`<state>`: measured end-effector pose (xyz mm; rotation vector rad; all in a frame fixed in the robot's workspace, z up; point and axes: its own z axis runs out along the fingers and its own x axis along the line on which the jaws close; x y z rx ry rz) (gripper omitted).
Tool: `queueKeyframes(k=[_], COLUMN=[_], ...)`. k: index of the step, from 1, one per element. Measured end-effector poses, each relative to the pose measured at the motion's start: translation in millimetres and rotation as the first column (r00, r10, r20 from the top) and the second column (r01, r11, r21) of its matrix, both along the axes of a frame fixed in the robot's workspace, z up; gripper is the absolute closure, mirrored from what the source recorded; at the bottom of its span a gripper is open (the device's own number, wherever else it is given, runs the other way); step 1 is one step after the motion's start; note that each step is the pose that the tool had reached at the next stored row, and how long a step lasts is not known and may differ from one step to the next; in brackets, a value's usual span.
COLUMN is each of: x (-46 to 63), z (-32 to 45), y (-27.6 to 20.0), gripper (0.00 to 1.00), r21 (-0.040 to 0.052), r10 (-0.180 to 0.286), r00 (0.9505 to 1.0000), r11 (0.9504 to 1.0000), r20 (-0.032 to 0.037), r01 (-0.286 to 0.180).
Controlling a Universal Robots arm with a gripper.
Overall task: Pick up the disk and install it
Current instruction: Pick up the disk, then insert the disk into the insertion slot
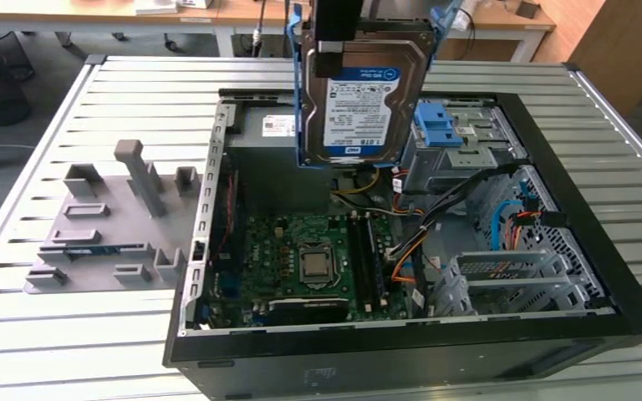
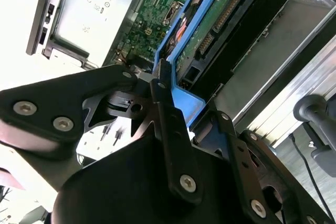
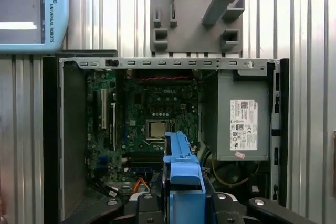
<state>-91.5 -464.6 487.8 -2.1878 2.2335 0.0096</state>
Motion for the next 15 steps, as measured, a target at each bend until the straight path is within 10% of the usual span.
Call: queueKeyframes(k=[15], x=[7.1], z=[-0.1], y=[-0.3], gripper=[0.64], r21=[-0.0001], r10=[0.0], r00=[1.0], r11=[1.0], r20=[-0.0056], r01=[0.0])
